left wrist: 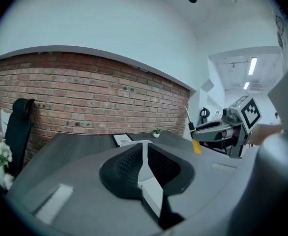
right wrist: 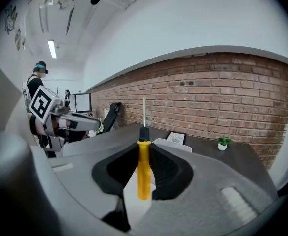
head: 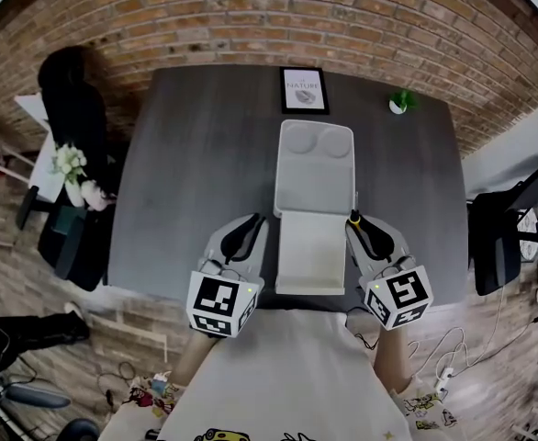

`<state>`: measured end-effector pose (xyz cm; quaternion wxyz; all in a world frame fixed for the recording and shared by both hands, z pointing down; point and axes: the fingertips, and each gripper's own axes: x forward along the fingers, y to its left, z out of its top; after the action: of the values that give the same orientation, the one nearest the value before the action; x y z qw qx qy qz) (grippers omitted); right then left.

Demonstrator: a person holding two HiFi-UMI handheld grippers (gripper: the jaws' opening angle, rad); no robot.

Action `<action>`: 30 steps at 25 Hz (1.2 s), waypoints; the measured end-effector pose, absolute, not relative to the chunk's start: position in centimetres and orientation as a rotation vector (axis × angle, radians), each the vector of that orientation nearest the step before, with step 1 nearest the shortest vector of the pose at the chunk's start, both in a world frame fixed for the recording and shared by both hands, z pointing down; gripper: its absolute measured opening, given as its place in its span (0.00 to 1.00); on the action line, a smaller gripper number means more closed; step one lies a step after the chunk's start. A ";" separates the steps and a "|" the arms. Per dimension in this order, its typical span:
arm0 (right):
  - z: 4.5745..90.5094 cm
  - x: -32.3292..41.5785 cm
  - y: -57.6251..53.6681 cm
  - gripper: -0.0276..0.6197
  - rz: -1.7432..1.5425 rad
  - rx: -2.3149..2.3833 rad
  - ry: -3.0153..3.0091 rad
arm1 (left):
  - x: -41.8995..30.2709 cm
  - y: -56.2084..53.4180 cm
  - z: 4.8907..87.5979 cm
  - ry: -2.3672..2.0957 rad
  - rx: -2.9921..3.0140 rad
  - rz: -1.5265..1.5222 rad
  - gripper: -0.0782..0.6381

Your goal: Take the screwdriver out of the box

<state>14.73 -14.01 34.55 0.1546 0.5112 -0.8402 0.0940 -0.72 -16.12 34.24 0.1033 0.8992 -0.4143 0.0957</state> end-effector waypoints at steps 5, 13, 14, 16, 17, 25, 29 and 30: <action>34.5 14.3 -13.2 0.16 0.358 1.484 -2.498 | -0.6 -15.8 34.0 -1.212 2.653 0.272 0.16; 34.4 14.8 -12.8 0.16 0.425 1.545 -2.520 | -0.9 -15.3 34.4 -1.201 2.627 0.257 0.12; 34.3 15.0 -12.8 0.16 0.428 1.553 -2.521 | -1.0 -15.2 34.5 -1.204 2.624 0.257 0.12; 34.2 15.3 -12.7 0.16 0.433 1.567 -2.514 | -1.2 -15.2 34.5 -1.207 2.618 0.253 0.11; 34.2 15.4 -12.7 0.16 0.434 1.572 -2.507 | -1.4 -15.1 34.6 -1.207 2.616 0.250 0.11; 34.5 16.2 -12.7 0.16 0.447 1.598 -2.496 | -1.9 -15.3 34.5 -1.214 2.603 0.236 0.11; 34.5 16.2 -12.7 0.16 0.459 1.606 -2.496 | -1.7 -15.4 34.4 -1.214 2.603 0.231 0.11; 34.5 16.2 -12.7 0.16 0.459 1.606 -2.494 | -1.7 -15.4 34.4 -1.215 2.602 0.231 0.11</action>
<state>16.23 -12.73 34.54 0.0700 0.5336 -0.8289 0.1525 -1.74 -15.39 34.41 0.1297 0.8955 -0.4181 0.0796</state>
